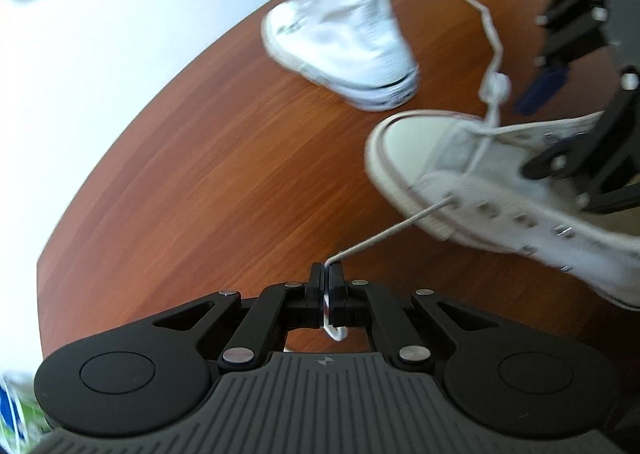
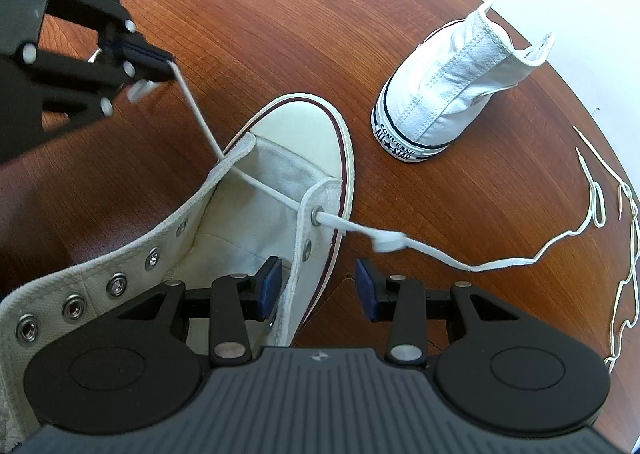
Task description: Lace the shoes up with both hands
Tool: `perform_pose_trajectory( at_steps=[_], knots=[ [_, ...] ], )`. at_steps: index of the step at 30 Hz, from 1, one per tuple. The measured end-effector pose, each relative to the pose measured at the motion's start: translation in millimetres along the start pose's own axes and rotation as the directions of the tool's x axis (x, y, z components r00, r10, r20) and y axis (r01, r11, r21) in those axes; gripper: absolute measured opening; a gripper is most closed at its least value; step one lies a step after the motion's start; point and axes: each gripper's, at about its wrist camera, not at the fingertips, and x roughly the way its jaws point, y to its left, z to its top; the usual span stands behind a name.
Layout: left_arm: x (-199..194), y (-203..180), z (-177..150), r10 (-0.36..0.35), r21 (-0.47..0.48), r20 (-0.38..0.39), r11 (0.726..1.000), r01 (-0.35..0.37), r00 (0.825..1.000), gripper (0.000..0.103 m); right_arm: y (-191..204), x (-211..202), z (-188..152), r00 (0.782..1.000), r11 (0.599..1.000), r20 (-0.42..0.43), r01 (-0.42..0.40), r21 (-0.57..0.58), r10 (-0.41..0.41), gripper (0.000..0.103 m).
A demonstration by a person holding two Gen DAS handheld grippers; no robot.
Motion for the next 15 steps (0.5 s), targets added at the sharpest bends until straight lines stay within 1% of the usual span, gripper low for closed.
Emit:
perform_pose_trajectory(
  at_steps=[6,8,13,15],
  knots=[
    [1,16,-20,0.061,-0.045,-0.048,0.997,-0.063,0.997,0.002,-1,0,0,1.0,1.0,-0.002,0.0,-0.005,0.0,0.042],
    [1,22,-28,0.088,-0.063,-0.06,0.994,-0.091,0.994,0.002,-2,0,0,1.0,1.0,-0.002,-0.002,-0.005,0.002,0.042],
    [0,38,-40,0.13,-0.12,-0.095,0.983,-0.141,0.987,0.002,-3,-1,0,1.0,1.0,-0.004,-0.005,-0.005,0.005,0.042],
    [-1,44,-43,0.123,-0.147,-0.103,0.98,-0.138,0.987,0.002,-3,-1,1,1.0,1.0,-0.004,-0.004,-0.007,0.004,0.042]
  ],
)
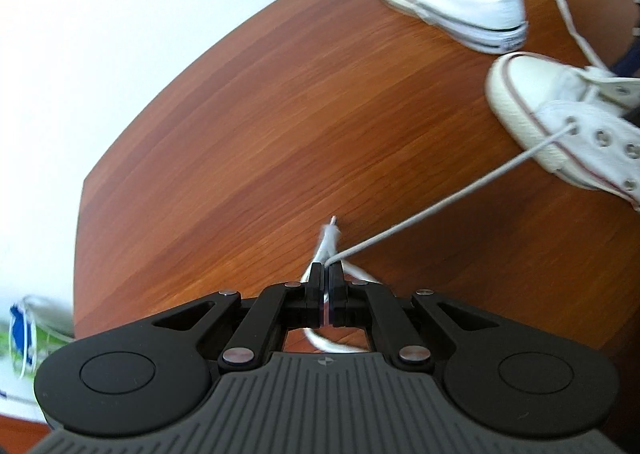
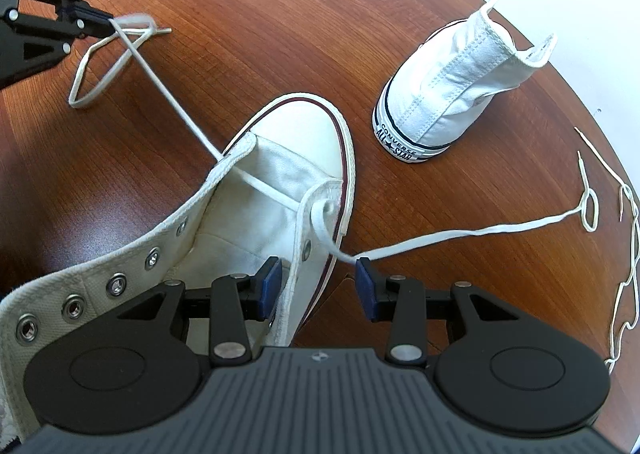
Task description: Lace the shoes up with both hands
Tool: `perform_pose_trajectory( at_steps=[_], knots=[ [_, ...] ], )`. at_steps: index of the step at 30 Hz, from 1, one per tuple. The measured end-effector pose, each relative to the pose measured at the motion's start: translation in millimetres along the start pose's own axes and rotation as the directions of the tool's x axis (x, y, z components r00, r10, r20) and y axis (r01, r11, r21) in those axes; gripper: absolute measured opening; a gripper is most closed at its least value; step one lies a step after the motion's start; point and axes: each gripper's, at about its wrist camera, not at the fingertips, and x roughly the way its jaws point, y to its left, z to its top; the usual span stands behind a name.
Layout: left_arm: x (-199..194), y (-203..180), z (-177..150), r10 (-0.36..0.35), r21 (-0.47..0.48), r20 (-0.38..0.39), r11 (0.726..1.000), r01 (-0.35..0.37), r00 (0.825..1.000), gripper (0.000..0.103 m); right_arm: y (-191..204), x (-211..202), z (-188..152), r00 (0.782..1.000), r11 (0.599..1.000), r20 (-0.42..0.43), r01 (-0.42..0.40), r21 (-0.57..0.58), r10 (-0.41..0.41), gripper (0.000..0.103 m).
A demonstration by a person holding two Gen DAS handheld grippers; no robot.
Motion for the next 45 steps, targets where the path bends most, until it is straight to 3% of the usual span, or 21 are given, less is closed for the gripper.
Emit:
perform_pose_trajectory(
  at_steps=[7,10,12,15,27,36,41,44,45],
  knots=[
    [-9,-8,-2,-0.051,0.02,0.022,0.999,0.051,0.998,0.005,-1,0,1,1.0,1.0,-0.001,0.0,0.0,0.0,0.042],
    [-10,-15,1,-0.091,0.026,0.033,0.996,0.09,0.995,0.016,-1,1,2,1.0,1.0,-0.001,0.001,0.004,-0.001,0.042],
    [-15,-21,2,-0.123,0.041,0.049,0.992,0.121,0.991,0.028,-2,1,1,1.0,1.0,0.0,0.001,0.005,-0.001,0.042],
    [-19,-26,4,-0.138,0.072,0.061,0.988,0.133,0.989,0.031,-2,1,1,1.0,1.0,0.002,0.0,0.008,0.0,0.042],
    [-23,-62,24,-0.205,0.212,0.105,0.961,0.179,0.973,0.031,-3,0,0,1.0,1.0,0.006,-0.001,0.013,0.001,0.042],
    [-32,-96,38,-0.271,0.385,0.143,0.901,0.199,0.952,0.025,-2,-1,1,1.0,1.0,0.008,0.0,0.014,0.0,0.042],
    [-28,-108,43,-0.281,0.449,0.133,0.872,0.195,0.951,0.024,-2,-1,0,1.0,1.0,0.008,-0.001,0.011,0.001,0.042],
    [-27,-112,42,-0.282,0.464,0.126,0.864,0.195,0.951,0.003,-2,-1,0,1.0,1.0,0.009,-0.002,0.012,0.002,0.042],
    [-27,-113,42,-0.282,0.469,0.123,0.861,0.195,0.951,0.003,-2,-1,0,1.0,1.0,0.009,-0.002,0.012,0.002,0.042]
  ],
)
